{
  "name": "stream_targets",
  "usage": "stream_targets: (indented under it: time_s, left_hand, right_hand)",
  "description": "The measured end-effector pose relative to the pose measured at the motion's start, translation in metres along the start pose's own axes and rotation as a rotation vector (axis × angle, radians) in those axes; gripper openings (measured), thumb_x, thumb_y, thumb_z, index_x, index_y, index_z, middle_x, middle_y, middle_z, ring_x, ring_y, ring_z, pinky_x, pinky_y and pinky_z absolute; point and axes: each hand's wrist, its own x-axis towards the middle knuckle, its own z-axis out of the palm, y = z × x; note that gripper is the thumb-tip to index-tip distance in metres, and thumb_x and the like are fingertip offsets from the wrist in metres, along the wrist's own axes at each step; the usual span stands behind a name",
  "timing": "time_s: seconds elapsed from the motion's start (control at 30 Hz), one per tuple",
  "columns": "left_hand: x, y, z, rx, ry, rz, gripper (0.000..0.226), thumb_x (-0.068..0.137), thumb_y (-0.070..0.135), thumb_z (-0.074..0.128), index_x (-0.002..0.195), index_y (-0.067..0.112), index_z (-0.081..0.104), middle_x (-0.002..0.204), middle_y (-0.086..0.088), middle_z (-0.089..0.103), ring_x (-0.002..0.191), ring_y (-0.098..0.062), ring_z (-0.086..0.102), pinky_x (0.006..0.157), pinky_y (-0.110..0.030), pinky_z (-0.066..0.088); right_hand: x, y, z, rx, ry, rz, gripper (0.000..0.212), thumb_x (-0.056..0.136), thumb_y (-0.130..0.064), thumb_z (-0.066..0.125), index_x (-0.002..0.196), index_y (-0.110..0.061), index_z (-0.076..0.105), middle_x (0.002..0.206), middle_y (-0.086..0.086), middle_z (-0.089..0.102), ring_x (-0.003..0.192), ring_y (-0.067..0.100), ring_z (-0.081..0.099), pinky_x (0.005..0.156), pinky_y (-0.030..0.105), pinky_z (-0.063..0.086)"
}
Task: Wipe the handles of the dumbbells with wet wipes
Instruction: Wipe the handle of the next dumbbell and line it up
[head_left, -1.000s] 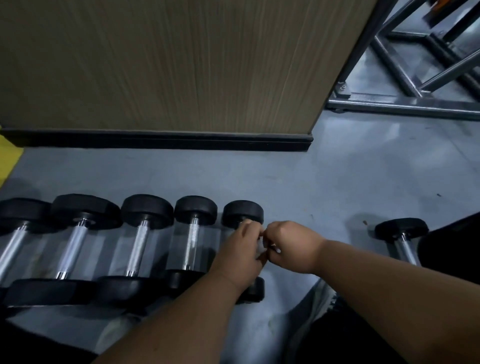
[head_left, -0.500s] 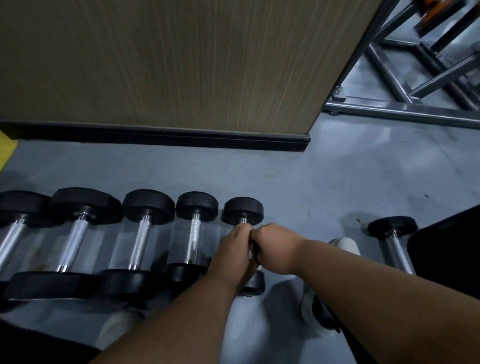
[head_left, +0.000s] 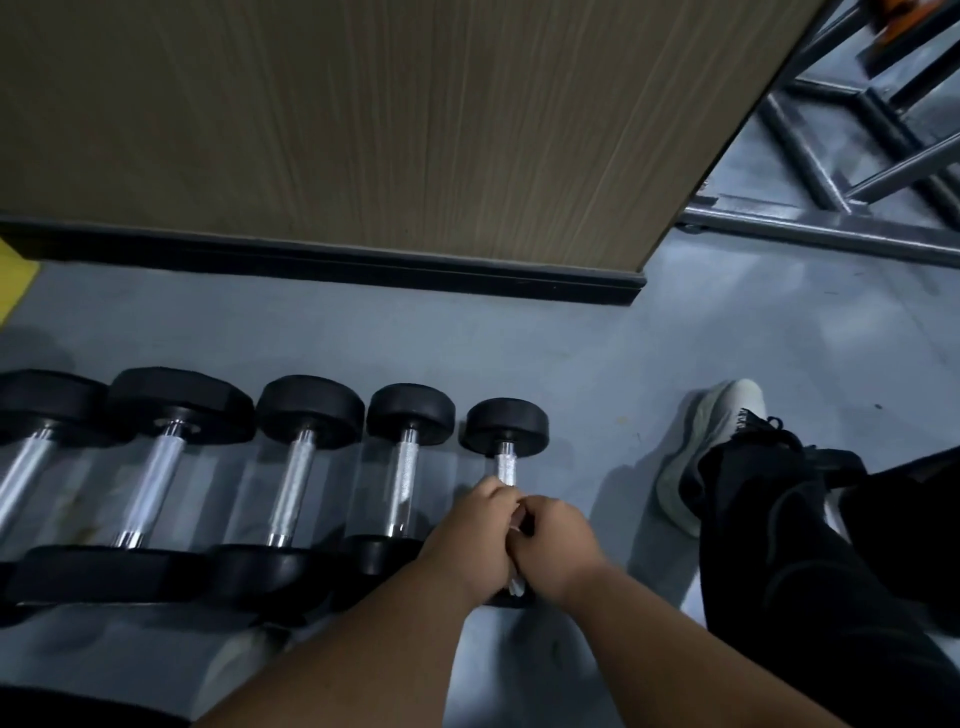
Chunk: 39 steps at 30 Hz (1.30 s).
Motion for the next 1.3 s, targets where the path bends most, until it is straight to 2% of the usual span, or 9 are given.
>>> stream_targets:
  time_s: [0.13,0.3,0.47,0.67,0.83,0.97,1.03,1.17,1.3]
  left_hand:
    - [0.004,-0.007,-0.002,0.028,0.011,-0.091,0.042,0.086,0.031,0.068,0.124,0.021,0.056,0.119,0.005,0.048,0.107,-0.019,0.057,0.09,-0.036,0.049]
    - [-0.006,-0.012,0.005,0.034,-0.177,-0.252,0.061,0.063,0.069,0.074,0.107,0.028,0.061,0.105,0.006,0.051,0.094,-0.012,0.058,0.085,-0.029,0.05]
    - [-0.007,-0.021,0.021,0.12,-0.246,-0.221,0.09,0.053,0.081,0.073,0.117,0.022,0.051,0.115,-0.005,0.053,0.105,-0.022,0.057,0.089,-0.033,0.05]
    - [-0.005,-0.02,0.038,0.278,-0.321,-0.234,0.092,0.069,0.07,0.071,0.131,0.014,0.031,0.145,-0.016,0.033,0.135,-0.033,0.034,0.113,-0.043,0.034]
    - [-0.007,-0.019,0.04,0.257,-0.276,-0.232,0.085,0.07,0.062,0.077,0.128,0.015,0.036,0.14,-0.011,0.04,0.13,-0.028,0.04,0.108,-0.036,0.035]
    - [-0.006,-0.018,0.039,0.274,-0.285,-0.229,0.107,0.071,0.07,0.074,0.143,0.007,0.026,0.15,-0.017,0.029,0.136,-0.032,0.035,0.113,-0.039,0.031]
    - [-0.009,-0.016,0.041,0.308,-0.298,-0.21,0.109,0.076,0.07,0.07,0.146,0.002,0.021,0.149,-0.018,0.029,0.134,-0.033,0.035,0.115,-0.039,0.03]
    - [-0.02,-0.013,0.044,0.28,-0.219,-0.186,0.077,0.084,0.056,0.067,0.136,0.009,0.034,0.137,-0.008,0.037,0.128,-0.026,0.039,0.11,-0.035,0.033]
    - [-0.024,-0.014,0.047,0.119,-0.154,-0.281,0.083,0.074,0.059,0.066,0.136,0.012,0.035,0.136,-0.006,0.039,0.129,-0.024,0.041,0.105,-0.033,0.037]
  right_hand:
    - [0.022,0.003,0.005,0.017,0.099,0.109,0.008,0.089,-0.02,0.055,0.084,-0.016,0.061,0.086,0.005,0.069,0.083,0.027,0.063,0.069,0.031,0.048]
    - [0.053,0.006,-0.01,0.18,0.35,0.26,0.011,0.095,-0.02,0.053,0.09,-0.012,0.06,0.085,0.005,0.065,0.081,0.027,0.06,0.07,0.028,0.042]
    - [0.08,-0.002,0.0,0.153,0.276,0.259,0.01,0.086,-0.011,0.055,0.083,-0.015,0.064,0.078,0.002,0.063,0.078,0.025,0.057,0.069,0.025,0.04]
    - [0.093,-0.007,0.025,0.189,0.276,0.247,0.049,0.099,-0.027,0.055,0.052,-0.013,0.046,0.053,0.004,0.049,0.056,0.024,0.05,0.049,0.027,0.035]
    - [0.067,0.012,0.039,0.231,0.242,0.262,0.03,0.089,-0.029,0.069,0.065,-0.013,0.06,0.059,-0.001,0.06,0.059,0.017,0.058,0.056,0.028,0.045]
    - [0.087,0.008,0.025,0.404,0.238,0.345,0.03,0.069,-0.028,0.088,0.082,-0.019,0.063,0.073,-0.003,0.066,0.071,0.015,0.064,0.063,0.025,0.047]
    - [0.103,0.002,0.016,0.45,0.248,0.391,0.032,0.069,-0.028,0.089,0.084,-0.011,0.065,0.07,0.0,0.065,0.064,0.015,0.06,0.061,0.028,0.048]
    - [0.082,0.004,0.032,0.465,0.278,0.35,0.028,0.075,-0.026,0.084,0.088,-0.012,0.064,0.076,-0.001,0.066,0.074,0.02,0.063,0.064,0.029,0.047]
    - [0.054,0.024,0.047,0.272,0.185,0.223,0.024,0.083,-0.032,0.075,0.075,-0.017,0.058,0.069,-0.001,0.066,0.068,0.022,0.065,0.063,0.038,0.055]
